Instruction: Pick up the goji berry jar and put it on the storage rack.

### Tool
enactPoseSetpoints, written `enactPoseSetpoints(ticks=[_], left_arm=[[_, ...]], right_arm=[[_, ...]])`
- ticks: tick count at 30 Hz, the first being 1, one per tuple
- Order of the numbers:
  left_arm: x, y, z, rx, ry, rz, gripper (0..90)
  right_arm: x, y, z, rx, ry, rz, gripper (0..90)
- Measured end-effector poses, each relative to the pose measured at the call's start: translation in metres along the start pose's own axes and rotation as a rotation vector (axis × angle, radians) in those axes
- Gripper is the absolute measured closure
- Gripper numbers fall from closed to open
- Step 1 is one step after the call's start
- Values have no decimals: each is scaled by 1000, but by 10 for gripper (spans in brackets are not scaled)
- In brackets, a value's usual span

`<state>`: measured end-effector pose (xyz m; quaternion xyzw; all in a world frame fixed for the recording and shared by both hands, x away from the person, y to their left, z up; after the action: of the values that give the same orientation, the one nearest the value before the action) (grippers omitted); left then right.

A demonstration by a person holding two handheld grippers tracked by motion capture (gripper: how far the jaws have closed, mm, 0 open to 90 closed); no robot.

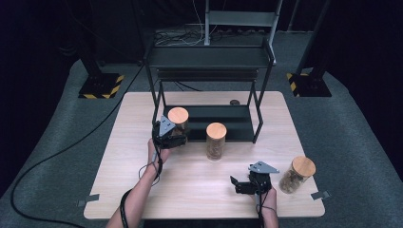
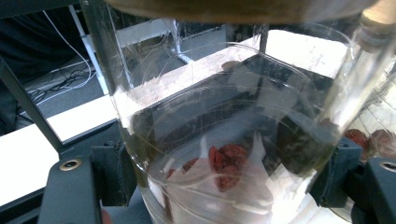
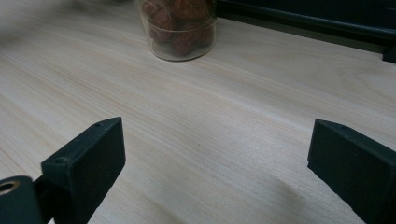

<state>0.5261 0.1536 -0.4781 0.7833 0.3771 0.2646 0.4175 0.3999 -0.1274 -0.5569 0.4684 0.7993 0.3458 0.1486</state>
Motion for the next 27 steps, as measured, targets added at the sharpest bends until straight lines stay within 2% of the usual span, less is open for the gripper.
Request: enactPoseSetpoints(ticks=[10,27], left_arm=[[1,3,4,1,0,7,248],[5,3,13,1,5,-11,248]], right_arm=[[0,0,0,2,1,0,34],[0,0,1,4,1,-2,35]])
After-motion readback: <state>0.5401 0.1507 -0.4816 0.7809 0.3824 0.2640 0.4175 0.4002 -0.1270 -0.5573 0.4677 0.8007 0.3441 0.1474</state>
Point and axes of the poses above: each handheld gripper's, and its own axes: z roughly forward along the jaws, y roughly out of its top, x roughly to its left, the point moved 6 cm from there along z, roughly forward along the jaws, and after that the axes turned 12 degrees about x, right-handed, at the moved point
